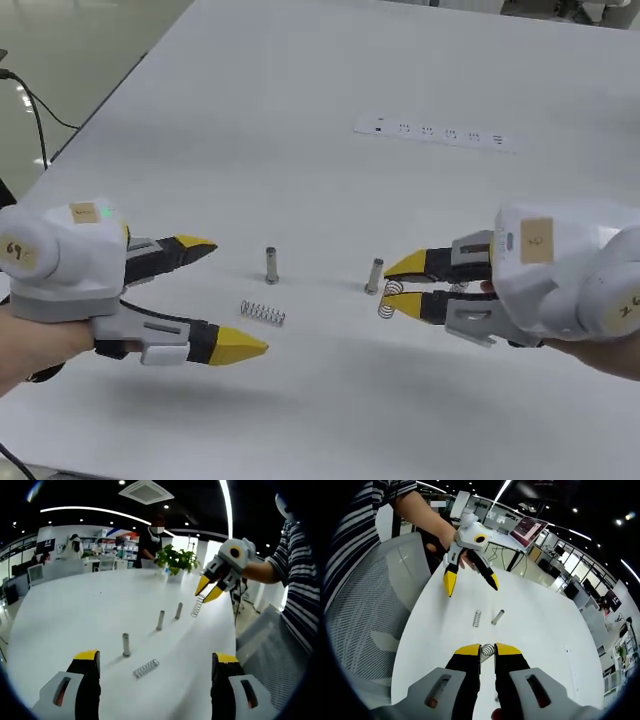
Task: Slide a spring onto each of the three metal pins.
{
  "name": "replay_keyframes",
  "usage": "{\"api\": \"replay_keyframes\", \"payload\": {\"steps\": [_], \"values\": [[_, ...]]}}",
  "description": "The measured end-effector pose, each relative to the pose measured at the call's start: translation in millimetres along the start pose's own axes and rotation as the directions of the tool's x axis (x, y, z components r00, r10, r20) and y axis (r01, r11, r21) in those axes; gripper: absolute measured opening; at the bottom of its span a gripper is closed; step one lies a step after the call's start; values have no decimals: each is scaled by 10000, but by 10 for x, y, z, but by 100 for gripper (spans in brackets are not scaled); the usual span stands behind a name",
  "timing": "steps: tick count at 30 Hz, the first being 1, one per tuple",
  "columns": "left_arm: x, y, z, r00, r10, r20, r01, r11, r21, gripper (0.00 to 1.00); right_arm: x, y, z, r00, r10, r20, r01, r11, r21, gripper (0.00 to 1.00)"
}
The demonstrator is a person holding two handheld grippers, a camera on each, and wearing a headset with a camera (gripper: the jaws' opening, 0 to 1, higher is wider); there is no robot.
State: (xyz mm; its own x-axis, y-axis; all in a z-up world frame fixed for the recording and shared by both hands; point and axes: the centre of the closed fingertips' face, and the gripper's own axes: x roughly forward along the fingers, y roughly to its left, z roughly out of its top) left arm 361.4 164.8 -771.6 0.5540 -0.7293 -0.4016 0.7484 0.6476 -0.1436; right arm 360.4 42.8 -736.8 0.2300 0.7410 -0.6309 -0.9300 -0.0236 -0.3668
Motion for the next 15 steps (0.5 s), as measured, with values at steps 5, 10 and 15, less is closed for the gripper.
{"api": "replay_keyframes", "payload": {"steps": [5,10,15], "values": [[-25,24,-1,9999,107,135,-105,9998,-142,98,13,-77,-21,9999,-129,-20,129,9998,118,7],[-45,54,-4,9997,184,177,-180,9996,-196,98,25,-245,-35,9994,-352,-69,354,9990,255,7],[-65,58,16,9995,203,249,-198,9996,-180,98,49,-535,-61,9956,-941,7,937,9920,847,7]]}}
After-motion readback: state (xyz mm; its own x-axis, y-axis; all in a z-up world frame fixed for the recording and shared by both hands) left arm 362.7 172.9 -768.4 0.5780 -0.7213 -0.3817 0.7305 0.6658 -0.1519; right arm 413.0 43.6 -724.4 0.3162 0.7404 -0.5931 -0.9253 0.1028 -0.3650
